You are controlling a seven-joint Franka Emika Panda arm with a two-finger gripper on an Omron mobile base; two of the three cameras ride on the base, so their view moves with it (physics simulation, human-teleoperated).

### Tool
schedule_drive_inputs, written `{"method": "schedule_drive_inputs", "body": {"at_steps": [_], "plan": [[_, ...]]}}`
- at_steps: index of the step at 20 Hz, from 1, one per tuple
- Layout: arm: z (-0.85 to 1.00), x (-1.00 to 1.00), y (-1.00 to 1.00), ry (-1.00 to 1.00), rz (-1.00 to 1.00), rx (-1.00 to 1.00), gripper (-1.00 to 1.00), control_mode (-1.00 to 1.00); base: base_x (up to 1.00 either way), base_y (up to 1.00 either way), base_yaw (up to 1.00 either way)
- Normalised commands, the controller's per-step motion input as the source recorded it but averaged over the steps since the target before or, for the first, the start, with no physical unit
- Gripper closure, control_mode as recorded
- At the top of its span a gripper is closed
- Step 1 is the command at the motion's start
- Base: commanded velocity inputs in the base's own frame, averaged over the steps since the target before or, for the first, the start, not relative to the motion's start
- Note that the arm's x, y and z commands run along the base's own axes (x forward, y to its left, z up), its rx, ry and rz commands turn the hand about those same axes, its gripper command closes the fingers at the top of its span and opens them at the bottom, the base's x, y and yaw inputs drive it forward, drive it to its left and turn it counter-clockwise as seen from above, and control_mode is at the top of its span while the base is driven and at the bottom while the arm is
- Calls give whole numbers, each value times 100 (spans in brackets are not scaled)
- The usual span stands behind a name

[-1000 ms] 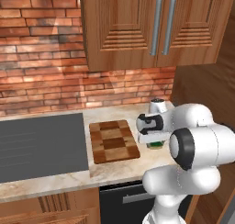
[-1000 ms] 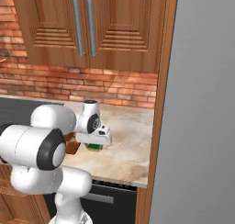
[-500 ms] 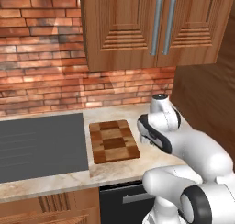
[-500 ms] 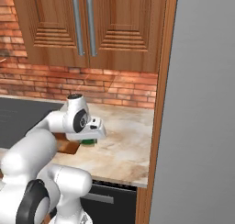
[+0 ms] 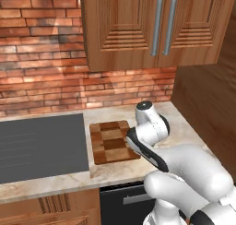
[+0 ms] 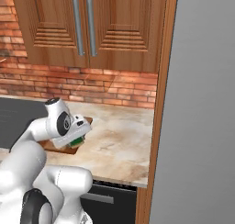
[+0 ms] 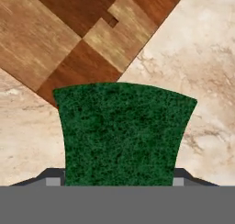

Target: Pick up the sponge from the counter and clean the cutting board by briefly scrubbing or pressing down on the cutting board. Once finished, release the sponge.

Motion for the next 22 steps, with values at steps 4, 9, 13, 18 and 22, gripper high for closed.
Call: {"method": "schedule_drive_inputs", "body": {"at_steps": [4,9,13,18,22], "plan": [[0,0,27,11,66,-6,100,-100,0,0,0],[-13,5,10,22,50,-2,100,-100,0,0,0],[-17,21,7,23,33,0,100,-100,0,0,0],[0,34,26,33,19,-2,100,-100,0,0,0],[-10,21,31,32,16,-9,100,-100,0,0,0]]}}
